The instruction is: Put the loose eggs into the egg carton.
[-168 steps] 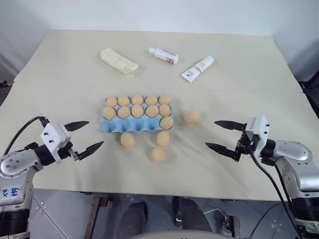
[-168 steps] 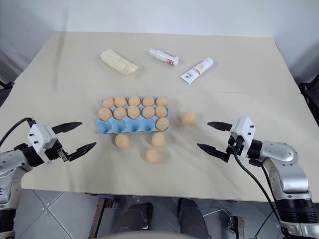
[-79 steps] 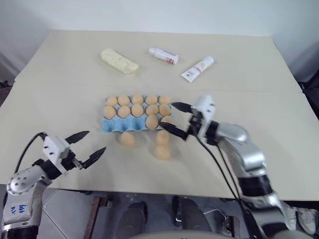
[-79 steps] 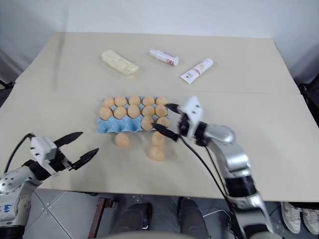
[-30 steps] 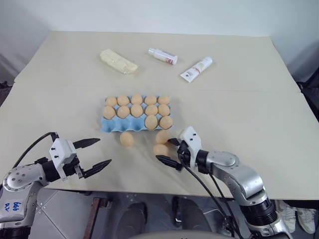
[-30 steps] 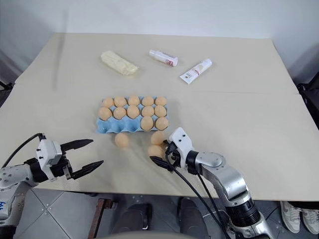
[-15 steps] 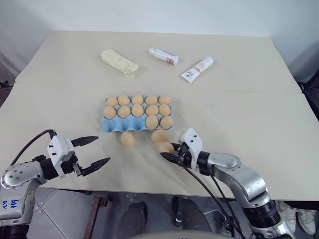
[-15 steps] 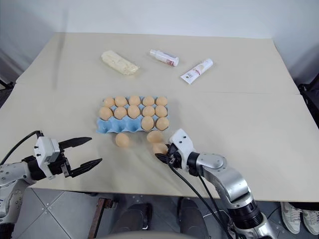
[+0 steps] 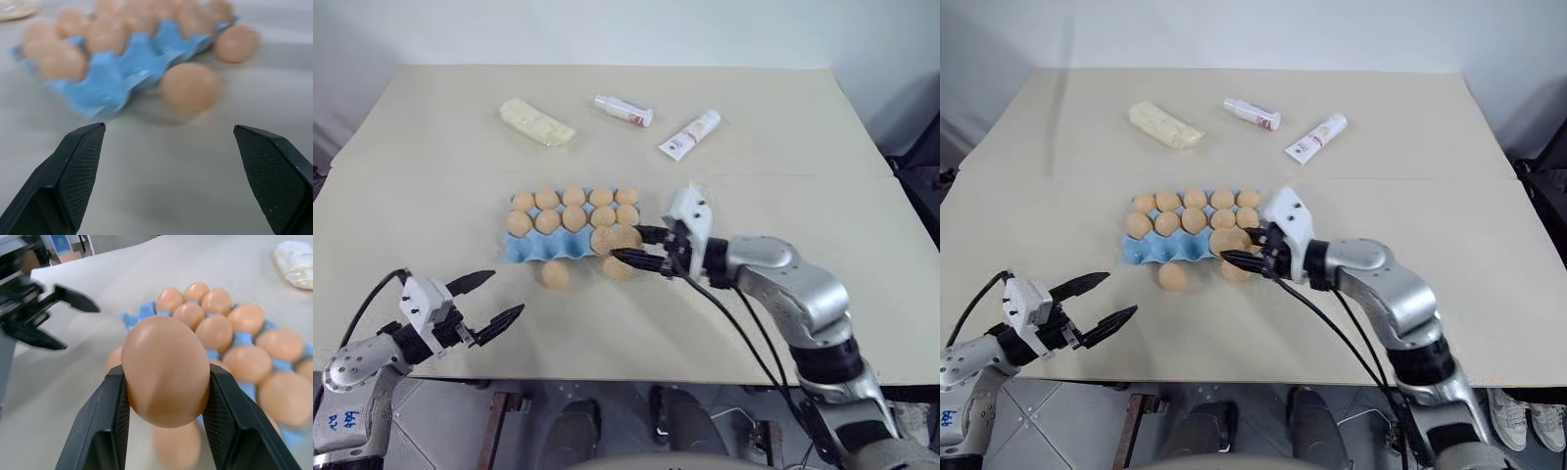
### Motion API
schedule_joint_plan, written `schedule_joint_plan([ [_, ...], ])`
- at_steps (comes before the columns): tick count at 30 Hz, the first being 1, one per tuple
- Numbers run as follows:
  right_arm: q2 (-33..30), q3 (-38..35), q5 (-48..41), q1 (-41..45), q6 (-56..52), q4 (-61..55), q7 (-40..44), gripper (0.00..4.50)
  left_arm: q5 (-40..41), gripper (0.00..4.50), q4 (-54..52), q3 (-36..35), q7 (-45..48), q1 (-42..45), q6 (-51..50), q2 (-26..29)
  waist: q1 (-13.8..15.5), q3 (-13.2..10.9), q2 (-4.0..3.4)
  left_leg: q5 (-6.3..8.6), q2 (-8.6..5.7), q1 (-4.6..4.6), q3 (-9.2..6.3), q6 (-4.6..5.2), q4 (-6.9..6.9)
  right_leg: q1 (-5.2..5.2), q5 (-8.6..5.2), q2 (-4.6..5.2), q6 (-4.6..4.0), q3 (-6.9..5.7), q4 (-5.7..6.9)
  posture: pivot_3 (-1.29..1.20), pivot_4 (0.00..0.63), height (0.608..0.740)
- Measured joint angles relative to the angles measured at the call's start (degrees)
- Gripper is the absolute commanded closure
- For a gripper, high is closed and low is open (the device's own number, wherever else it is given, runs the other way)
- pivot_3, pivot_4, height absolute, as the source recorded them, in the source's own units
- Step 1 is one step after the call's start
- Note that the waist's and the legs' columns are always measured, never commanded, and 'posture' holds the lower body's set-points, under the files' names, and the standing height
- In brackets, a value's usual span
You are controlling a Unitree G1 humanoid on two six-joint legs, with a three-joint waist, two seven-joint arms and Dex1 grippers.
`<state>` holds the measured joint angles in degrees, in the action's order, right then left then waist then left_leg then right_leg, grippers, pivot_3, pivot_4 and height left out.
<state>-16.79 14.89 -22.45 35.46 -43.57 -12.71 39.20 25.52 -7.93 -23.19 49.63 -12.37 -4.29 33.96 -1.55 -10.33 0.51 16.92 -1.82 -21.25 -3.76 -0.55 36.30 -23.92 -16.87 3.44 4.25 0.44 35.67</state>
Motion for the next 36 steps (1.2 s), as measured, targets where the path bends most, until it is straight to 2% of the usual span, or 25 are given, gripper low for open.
schedule_joint_plan([
  [7,9.6,5.75,8.75,8.72,6.98,16.41,-3.84,2.65,0.01,0.0,-0.28,-2.34,-3.89,-3.06,0.59,-2.56,0.06,0.01,0.01,0.01,-0.03,-0.07,0.02,-0.01,-0.04,-0.1,0.0,0.01,0.0,-0.01,0.02,0.0,0.15,0.74],
  [10,12.28,6.34,10.74,9.97,8.69,20.44,-4.36,1.87,0.02,0.0,-0.73,-3.2,-4.66,-4.36,0.85,-2.95,-0.06,0.02,0.03,0.01,-0.03,-0.07,0.03,-0.02,-0.03,-0.1,0.0,0.01,0.0,0.0,0.04,0.0,0.15,0.74],
  [15,14.26,7.14,11.76,10.07,9.65,21.66,-4.27,0.13,0.01,0.0,-1.85,-3.26,-5.34,-4.76,1.26,-3.85,-0.1,0.01,0.02,0.0,-0.03,-0.08,0.03,-0.03,-0.04,-0.18,-0.01,0.0,-0.01,0.01,0.13,0.0,0.15,0.74],
  [17,13.53,6.98,11.38,9.65,9.46,19.3,-3.13,0.06,0.02,0.0,-2.85,-3.15,-5.54,-4.59,1.26,-3.85,-0.08,0.02,0.02,0.0,-0.03,-0.08,0.03,-0.04,-0.03,-0.18,-0.01,0.0,-0.01,0.02,0.14,0.0,0.15,0.74],
  [20,11.37,5.55,9.86,7.63,9.49,14.29,-1.13,0.06,0.02,0.0,-3.0,-2.27,-5.62,-3.9,1.07,-3.76,0.04,0.02,0.02,0.0,-0.03,-0.09,0.03,-0.04,-0.03,-0.18,-0.01,0.0,-0.01,0.01,0.13,0.0,0.15,0.74],
  [23,5.2,0.71,6.31,1.6,10.71,5.43,2.55,0.06,0.02,0.0,-4.16,-0.08,-4.83,-2.24,-0.91,-2.56,0.91,0.03,0.05,0.01,-0.06,-0.11,0.0,-0.01,-0.02,-0.09,-0.01,0.02,0.0,-0.02,-0.02,0.0,0.15,0.74],
  [26,-2.94,-7.59,2.66,-10.03,16.92,-2.23,7.4,0.06,0.03,0.0,-5.34,3.5,-2.59,1.54,-2.58,-0.3,1.79,0.04,0.07,0.06,-0.07,-0.07,-0.02,0.06,-0.05,0.07,-0.01,0.03,0.03,-0.07,-0.2,0.0,0.15,0.74],
  [29,-7.73,-14.09,0.82,-19.07,22.89,-4.28,10.82,0.06,0.63,0.0,-5.2,6.39,-0.66,6.16,-4.02,0.45,1.49,0.02,0.03,0.07,-0.05,-0.02,0.02,0.06,-0.05,0.08,0.0,0.0,0.05,-0.03,-0.19,0.0,0.15,0.74],
  [36,-14.32,-25.25,-2.29,-32.08,32.49,-4.11,16.63,0.06,0.98,0.0,-2.74,11.96,4.51,13.95,-4.42,1.69,0.91,0.01,0.01,0.03,0.06,0.26,0.13,0.02,-0.01,0.22,0.0,-0.16,0.04,0.04,0.03,0.0,0.15,0.74],
])
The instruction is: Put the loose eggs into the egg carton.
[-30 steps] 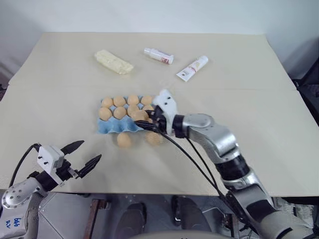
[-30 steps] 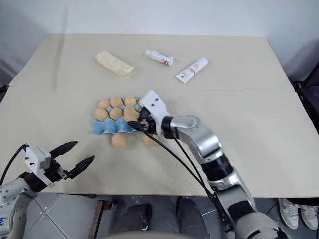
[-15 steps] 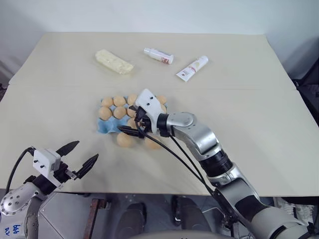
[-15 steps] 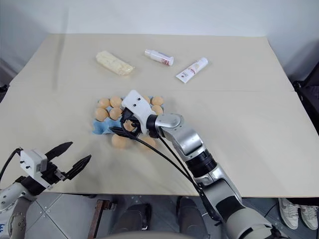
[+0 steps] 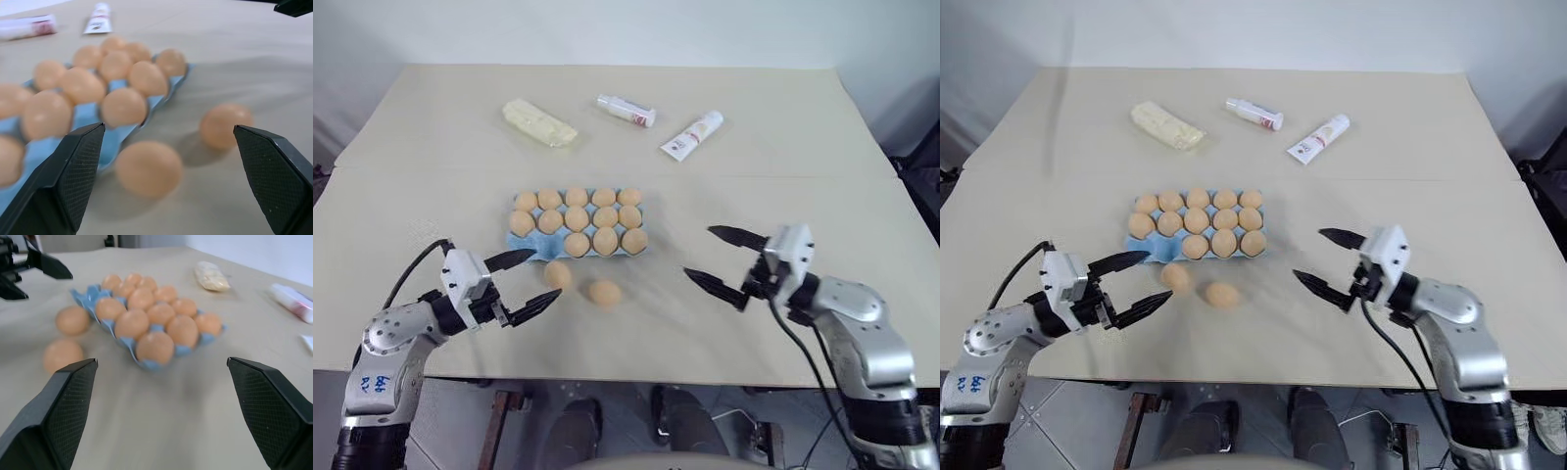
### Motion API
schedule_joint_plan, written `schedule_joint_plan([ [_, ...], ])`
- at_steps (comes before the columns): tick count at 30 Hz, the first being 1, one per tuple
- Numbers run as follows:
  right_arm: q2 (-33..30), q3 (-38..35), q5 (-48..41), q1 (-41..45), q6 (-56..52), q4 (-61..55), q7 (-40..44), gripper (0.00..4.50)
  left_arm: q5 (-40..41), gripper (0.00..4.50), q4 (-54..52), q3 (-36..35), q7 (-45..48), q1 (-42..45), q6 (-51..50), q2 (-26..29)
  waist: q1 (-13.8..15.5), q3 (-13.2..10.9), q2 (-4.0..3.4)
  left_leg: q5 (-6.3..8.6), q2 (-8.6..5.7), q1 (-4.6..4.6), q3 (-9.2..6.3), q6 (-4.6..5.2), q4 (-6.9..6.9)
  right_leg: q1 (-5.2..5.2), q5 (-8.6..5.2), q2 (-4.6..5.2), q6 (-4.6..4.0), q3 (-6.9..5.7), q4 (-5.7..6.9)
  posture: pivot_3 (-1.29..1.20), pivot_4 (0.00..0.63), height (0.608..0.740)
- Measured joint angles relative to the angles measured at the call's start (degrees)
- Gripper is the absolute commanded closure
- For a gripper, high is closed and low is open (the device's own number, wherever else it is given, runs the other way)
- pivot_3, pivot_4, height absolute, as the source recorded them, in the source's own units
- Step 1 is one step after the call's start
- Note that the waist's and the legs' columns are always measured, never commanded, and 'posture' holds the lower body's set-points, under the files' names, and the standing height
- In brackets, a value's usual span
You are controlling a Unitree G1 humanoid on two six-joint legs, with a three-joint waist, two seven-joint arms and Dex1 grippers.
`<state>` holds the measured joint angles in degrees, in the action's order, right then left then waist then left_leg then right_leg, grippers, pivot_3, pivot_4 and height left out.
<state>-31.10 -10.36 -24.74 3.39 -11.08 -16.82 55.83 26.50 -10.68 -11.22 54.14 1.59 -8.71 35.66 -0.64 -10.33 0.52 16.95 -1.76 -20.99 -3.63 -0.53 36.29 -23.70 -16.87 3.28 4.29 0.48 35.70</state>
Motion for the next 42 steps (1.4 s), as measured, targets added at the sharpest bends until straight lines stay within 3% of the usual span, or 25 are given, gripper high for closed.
schedule_joint_plan([
  [6,-1.95,-1.18,-0.71,-4.64,3.09,2.38,3.31,0.06,-1.14,0.0,5.14,1.55,3.77,4.33,2.41,1.19,0.25,0.0,0.0,-0.01,-0.02,0.01,0.05,0.01,0.2,0.05,0.02,0.03,0.02,0.07,0.08,0.0,0.15,0.74],
  [13,-0.39,10.84,-1.11,2.9,-3.09,-3.32,2.18,0.06,-0.97,0.0,6.06,0.93,5.44,3.77,2.98,2.69,0.4,-0.01,-0.02,0.0,0.01,-0.07,-0.04,-0.01,0.2,-0.03,0.02,0.06,0.02,0.03,0.07,0.0,0.15,0.74],
  [18,2.21,21.97,1.15,11.01,-13.47,-5.14,-1.75,0.06,-0.62,0.0,5.26,-3.0,5.18,-2.48,2.38,4.11,0.53,-0.01,-0.02,0.02,0.0,-0.21,-0.13,-0.04,0.15,-0.08,0.01,0.12,0.0,-0.03,-0.11,0.0,0.15,0.74],
  [23,7.11,28.25,4.64,17.25,-15.74,-1.68,-4.76,0.06,-0.73,0.0,5.09,-6.57,4.22,-8.25,3.74,4.11,0.49,-0.01,-0.01,0.04,-0.01,-0.23,-0.13,-0.03,0.12,-0.08,0.01,0.13,-0.01,-0.04,-0.16,0.0,0.15,0.74],
  [29,11.51,35.64,14.37,22.16,-15.04,11.84,-8.74,0.06,-0.6,0.0,2.19,-11.41,2.77,-17.0,4.05,3.71,0.3,0.03,0.06,0.04,-0.03,-0.23,-0.11,-0.01,-0.01,-0.16,-0.02,0.17,-0.06,-0.06,-0.16,0.0,0.15,0.74],
  [32,14.16,35.76,15.35,22.29,-13.78,13.74,-9.82,0.68,-0.38,0.0,0.47,-12.5,1.85,-18.62,3.63,3.62,0.41,0.03,0.06,0.04,-0.02,-0.23,-0.12,-0.03,-0.04,-0.19,-0.03,0.15,-0.07,-0.08,-0.13,0.0,0.15,0.74],
  [37,15.48,35.7,15.38,22.28,-12.95,14.26,-9.65,2.4,0.27,0.0,-1.49,-12.99,0.63,-19.8,3.13,3.56,0.37,0.03,0.06,0.04,-0.04,-0.22,-0.11,-0.02,0.0,-0.15,-0.03,0.16,-0.07,-0.06,-0.13,0.0,0.15,0.74],
  [42,15.31,34.49,13.29,22.83,-13.59,12.15,-7.36,2.4,0.57,0.0,-2.0,-13.02,-0.48,-19.81,2.41,3.22,0.36,0.03,0.05,0.04,-0.03,-0.22,-0.12,-0.02,-0.02,-0.17,-0.03,0.14,-0.07,-0.08,-0.12,0.0,0.15,0.74],
])
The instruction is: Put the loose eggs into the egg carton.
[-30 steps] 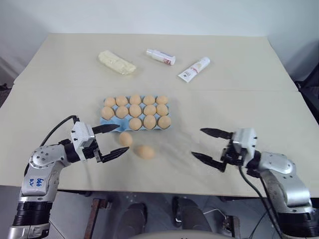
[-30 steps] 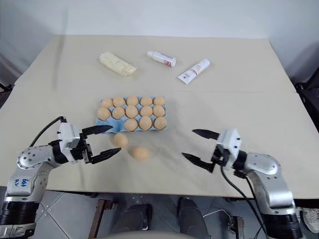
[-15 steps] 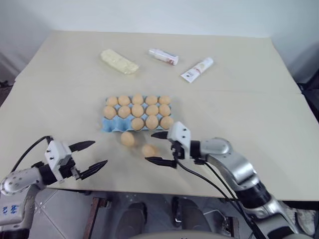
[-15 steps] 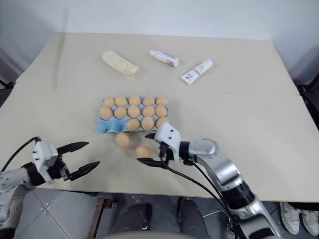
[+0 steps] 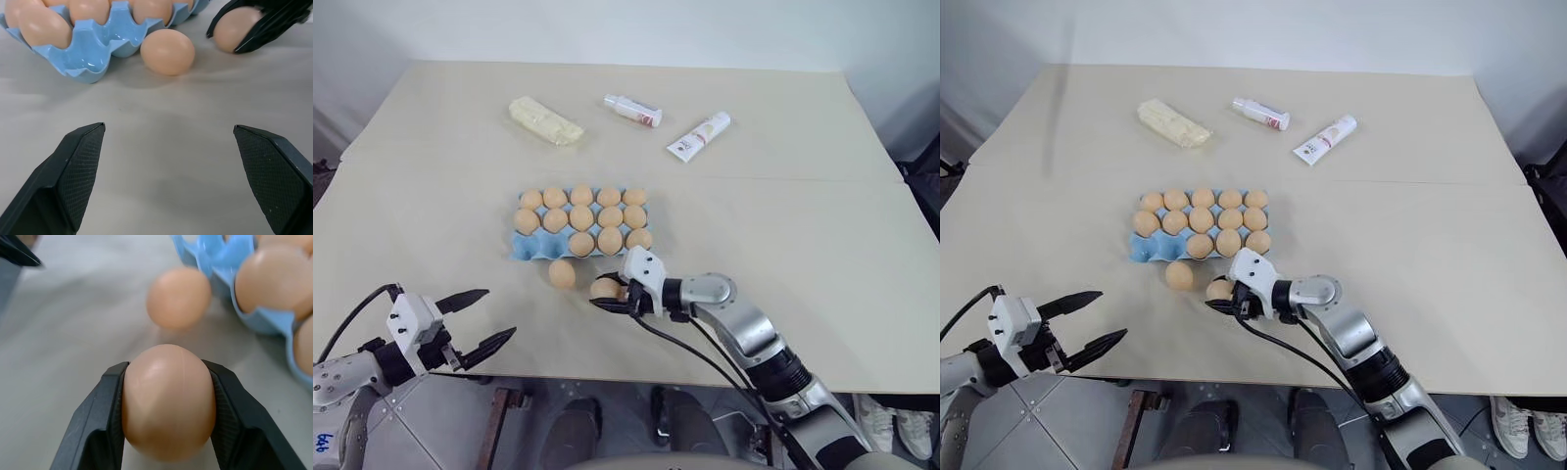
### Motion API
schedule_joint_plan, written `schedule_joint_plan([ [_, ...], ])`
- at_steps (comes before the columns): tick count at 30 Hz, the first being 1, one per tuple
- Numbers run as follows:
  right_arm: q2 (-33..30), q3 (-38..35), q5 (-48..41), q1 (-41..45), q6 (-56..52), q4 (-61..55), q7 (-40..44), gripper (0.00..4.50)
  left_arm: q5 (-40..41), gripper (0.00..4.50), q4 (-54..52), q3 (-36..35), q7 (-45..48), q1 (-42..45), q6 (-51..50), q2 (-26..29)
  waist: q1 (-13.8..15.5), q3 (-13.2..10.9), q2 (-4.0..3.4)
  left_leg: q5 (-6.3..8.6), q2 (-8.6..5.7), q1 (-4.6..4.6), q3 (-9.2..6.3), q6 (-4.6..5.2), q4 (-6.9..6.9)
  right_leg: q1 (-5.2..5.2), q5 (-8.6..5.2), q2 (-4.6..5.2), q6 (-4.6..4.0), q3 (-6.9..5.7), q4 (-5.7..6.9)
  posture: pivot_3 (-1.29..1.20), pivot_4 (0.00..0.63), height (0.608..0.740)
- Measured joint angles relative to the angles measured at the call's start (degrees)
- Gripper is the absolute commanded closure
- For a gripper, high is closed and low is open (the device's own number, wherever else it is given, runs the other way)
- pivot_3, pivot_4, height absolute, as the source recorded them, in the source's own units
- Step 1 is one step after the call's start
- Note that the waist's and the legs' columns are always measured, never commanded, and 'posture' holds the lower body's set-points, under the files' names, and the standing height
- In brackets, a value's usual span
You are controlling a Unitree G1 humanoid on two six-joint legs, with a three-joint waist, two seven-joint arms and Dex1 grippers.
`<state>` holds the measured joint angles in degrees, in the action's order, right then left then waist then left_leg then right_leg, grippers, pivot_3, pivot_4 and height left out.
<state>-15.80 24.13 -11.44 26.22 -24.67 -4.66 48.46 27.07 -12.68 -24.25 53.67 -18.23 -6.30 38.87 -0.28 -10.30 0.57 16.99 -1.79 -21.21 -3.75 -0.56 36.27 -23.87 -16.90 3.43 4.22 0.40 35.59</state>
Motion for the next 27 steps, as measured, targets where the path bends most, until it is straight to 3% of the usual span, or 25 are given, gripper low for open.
schedule_joint_plan([
  [6,7.1,-3.57,-2.22,11.2,-4.15,0.88,-2.7,2.4,0.74,0.0,0.06,-0.15,-2.8,2.41,-0.17,-2.38,-1.3,0.01,0.01,-0.05,0.01,0.07,-0.03,-0.07,0.01,-0.04,-0.01,-0.02,-0.02,-0.01,0.21,0.0,0.15,0.74],
  [10,14.76,-4.32,2.0,20.72,-0.77,15.74,-9.79,2.4,0.69,0.0,0.1,0.38,-4.98,2.64,-0.38,-4.91,-1.67,0.01,0.01,-0.09,-0.01,-0.01,0.05,-0.15,-0.02,-0.23,-0.01,-0.03,-0.03,0.05,0.32,0.0,0.15,0.74],
  [14,19.25,-4.14,5.24,24.76,4.32,27.26,-13.01,2.4,0.39,0.0,0.09,1.26,-6.05,2.06,-0.28,-6.51,-1.59,0.02,0.02,-0.11,-0.02,-0.2,0.11,-0.19,-0.08,-0.47,-0.02,-0.02,-0.04,0.08,0.35,0.0,0.15,0.74],
  [17,21.41,-4.16,6.75,26.08,6.48,32.79,-13.7,1.7,0.07,0.0,0.1,1.35,-6.21,1.72,-0.06,-6.63,-1.5,0.02,0.03,-0.13,-0.04,-0.33,0.12,-0.21,-0.07,-0.6,-0.02,-0.02,-0.04,0.08,0.37,0.0,0.15,0.74],
  [22,21.79,-4.2,6.84,26.41,7.15,33.83,-12.0,0.03,-0.01,0.0,0.1,1.34,-6.58,1.63,0.0,-6.63,-1.53,0.02,0.03,-0.14,-0.03,-0.33,0.12,-0.21,-0.06,-0.6,-0.02,-0.02,-0.04,0.08,0.41,0.0,0.15,0.74],
  [27,20.67,-4.37,4.21,24.51,4.64,24.62,-7.45,0.03,-0.03,0.0,0.11,1.37,-6.57,1.83,0.02,-6.6,-1.72,0.02,0.03,-0.15,-0.01,-0.33,0.12,-0.23,-0.08,-0.63,-0.02,-0.04,-0.04,0.08,0.45,0.0,0.15,0.74],
])
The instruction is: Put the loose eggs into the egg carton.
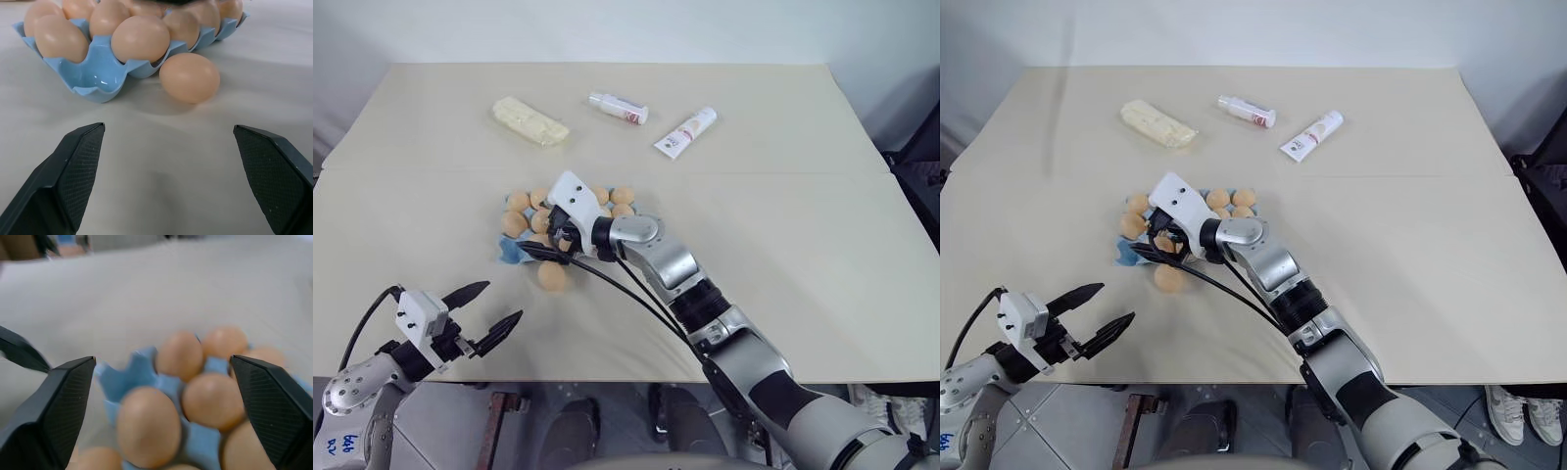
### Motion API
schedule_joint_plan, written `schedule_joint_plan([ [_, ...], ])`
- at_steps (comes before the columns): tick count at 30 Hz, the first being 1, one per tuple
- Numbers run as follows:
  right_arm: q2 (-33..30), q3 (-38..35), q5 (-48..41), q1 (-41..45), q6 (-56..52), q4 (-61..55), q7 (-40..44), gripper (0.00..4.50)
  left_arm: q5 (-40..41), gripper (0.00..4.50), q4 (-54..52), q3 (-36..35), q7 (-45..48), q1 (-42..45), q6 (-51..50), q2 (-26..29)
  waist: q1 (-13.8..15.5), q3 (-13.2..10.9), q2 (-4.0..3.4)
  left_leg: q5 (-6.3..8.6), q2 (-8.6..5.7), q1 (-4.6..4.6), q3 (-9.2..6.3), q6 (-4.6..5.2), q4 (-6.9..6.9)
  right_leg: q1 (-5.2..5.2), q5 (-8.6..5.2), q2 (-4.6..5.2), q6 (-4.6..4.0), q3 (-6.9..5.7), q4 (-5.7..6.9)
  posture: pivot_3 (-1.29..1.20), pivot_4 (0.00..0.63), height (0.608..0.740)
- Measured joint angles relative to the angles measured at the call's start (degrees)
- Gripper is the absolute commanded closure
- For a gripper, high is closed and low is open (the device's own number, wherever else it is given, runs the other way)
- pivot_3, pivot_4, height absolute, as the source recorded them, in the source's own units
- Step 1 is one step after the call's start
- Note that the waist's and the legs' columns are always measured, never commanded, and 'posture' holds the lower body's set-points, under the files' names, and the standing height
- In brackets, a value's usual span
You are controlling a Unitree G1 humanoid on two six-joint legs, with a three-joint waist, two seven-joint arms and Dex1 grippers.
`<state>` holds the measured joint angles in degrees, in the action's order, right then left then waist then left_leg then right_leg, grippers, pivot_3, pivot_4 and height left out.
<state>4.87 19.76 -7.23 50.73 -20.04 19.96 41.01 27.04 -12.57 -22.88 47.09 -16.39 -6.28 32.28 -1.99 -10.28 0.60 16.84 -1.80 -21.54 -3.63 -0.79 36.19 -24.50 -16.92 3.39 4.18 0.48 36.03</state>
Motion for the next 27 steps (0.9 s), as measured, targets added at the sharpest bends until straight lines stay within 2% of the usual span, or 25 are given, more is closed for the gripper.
schedule_joint_plan([
  [4,-8.11,-1.26,-2.88,-7.47,-0.35,-12.56,4.93,0.03,-0.28,0.0,0.47,0.42,0.15,0.69,-0.08,0.47,0.96,0.05,0.08,0.01,-0.1,-0.01,-0.08,0.08,0.04,0.14,0.0,0.09,0.01,-0.05,-0.13,0.0,0.15,0.74],
  [6,-14.81,-4.18,-4.59,-14.41,1.66,-18.06,8.13,0.03,-0.45,0.0,1.84,0.86,0.69,1.45,-0.66,1.71,1.6,0.07,0.12,0.05,-0.14,-0.01,-0.06,0.18,0.07,0.19,0.01,0.12,0.03,-0.03,-0.2,0.0,0.15,0.74],
  [9,-22.72,-9.72,-6.97,-25.01,10.82,-23.13,13.44,0.03,-0.96,0.0,2.85,1.58,1.62,2.3,-2.72,4.53,1.79,0.04,0.07,0.06,-0.15,0.0,-0.01,0.19,0.04,0.19,0.01,0.09,0.06,-0.01,-0.23,0.0,0.15,0.74],
  [14,-31.88,-16.96,-12.35,-39.9,21.11,-27.28,21.83,0.03,-0.41,0.0,3.01,1.48,2.85,4.57,-3.3,5.0,1.07,0.03,0.06,0.06,0.01,0.25,0.12,0.16,0.01,0.32,0.01,-0.04,0.05,0.07,-0.12,0.0,0.15,0.74],
  [21,-36.67,-23.74,-16.33,-47.26,23.95,-28.85,23.96,0.03,-0.87,0.0,-0.47,4.04,1.24,4.54,-4.15,3.67,0.55,-0.01,0.03,0.06,0.05,1.02,0.11,0.17,0.08,1.21,0.01,0.02,0.05,0.09,-0.26,0.0,0.15,0.74],
  [27,-37.05,-24.62,-16.3,-47.16,23.7,-29.74,22.14,0.03,-2.71,0.0,-5.34,7.57,-6.39,5.03,-6.87,-0.99,0.8,-0.01,0.03,0.06,0.05,0.97,0.1,0.18,0.05,1.13,0.02,0.01,0.07,0.1,-0.28,0.0,0.15,0.74],
])
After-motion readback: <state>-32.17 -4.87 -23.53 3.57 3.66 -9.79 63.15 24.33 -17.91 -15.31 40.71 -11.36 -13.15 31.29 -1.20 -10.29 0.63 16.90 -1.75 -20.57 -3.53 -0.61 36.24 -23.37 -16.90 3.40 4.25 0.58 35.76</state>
